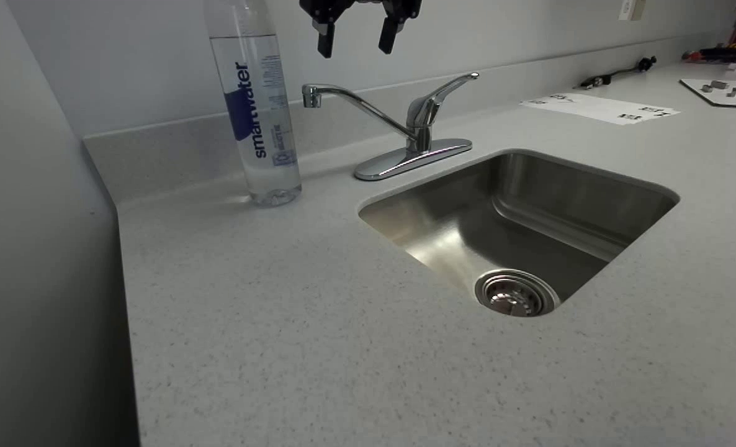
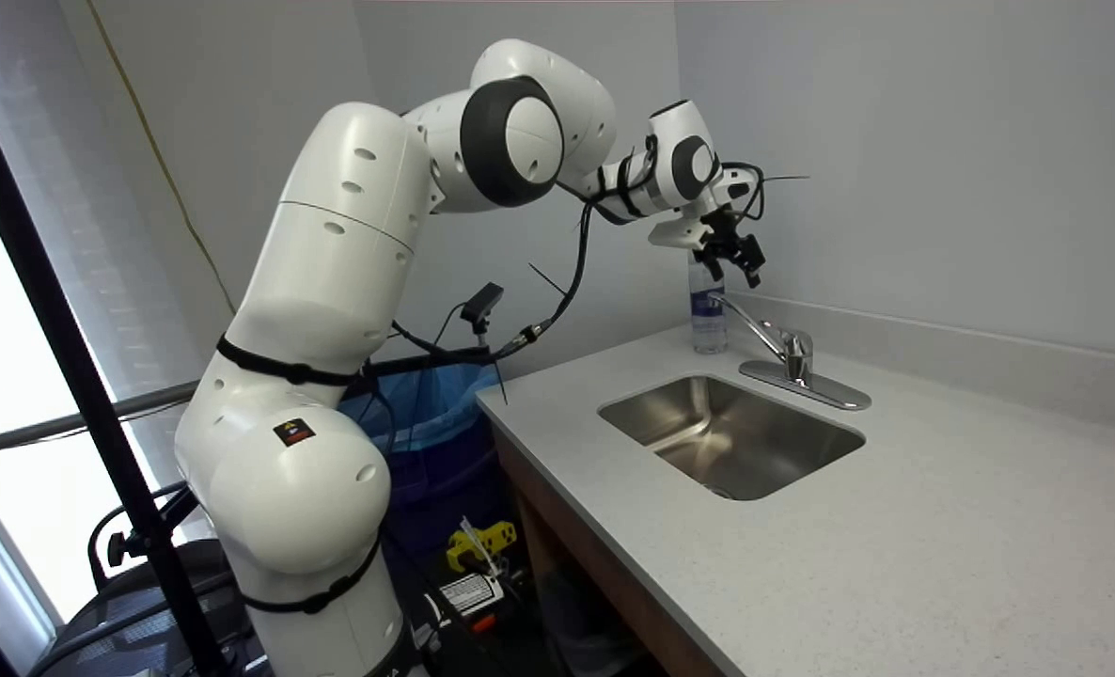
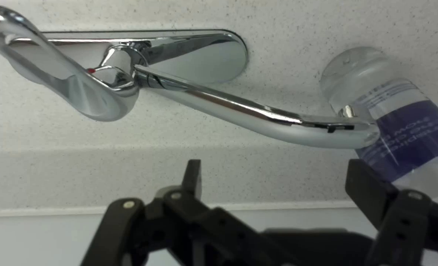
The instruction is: Push the faucet to the right
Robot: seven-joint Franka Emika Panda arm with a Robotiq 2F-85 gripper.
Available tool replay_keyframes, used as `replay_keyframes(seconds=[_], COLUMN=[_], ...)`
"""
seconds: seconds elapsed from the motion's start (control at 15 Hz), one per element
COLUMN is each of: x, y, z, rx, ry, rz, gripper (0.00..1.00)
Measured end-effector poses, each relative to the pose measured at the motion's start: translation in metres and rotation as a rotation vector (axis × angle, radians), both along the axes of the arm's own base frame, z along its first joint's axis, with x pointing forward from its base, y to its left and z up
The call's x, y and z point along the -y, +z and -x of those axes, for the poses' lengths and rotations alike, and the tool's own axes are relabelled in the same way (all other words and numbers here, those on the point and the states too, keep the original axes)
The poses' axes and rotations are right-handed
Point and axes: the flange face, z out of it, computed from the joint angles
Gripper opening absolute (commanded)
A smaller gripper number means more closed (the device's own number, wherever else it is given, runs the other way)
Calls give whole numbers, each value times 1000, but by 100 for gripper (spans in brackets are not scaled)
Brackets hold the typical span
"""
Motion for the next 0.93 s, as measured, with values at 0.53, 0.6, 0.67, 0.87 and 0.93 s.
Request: replay_keyframes(seconds=[0.53,0.6,0.67,0.87,0.93], x=[-4,-3,-2,0,0], y=[-13,-16,-18,-28,-32], z=[-27,-30,-32,-34,-34], rx=[39,37,31,-23,-45], ry=[-24,-28,-33,-53,-60], rz=[13,14,15,17,17], gripper=[100,100,100,100,100])
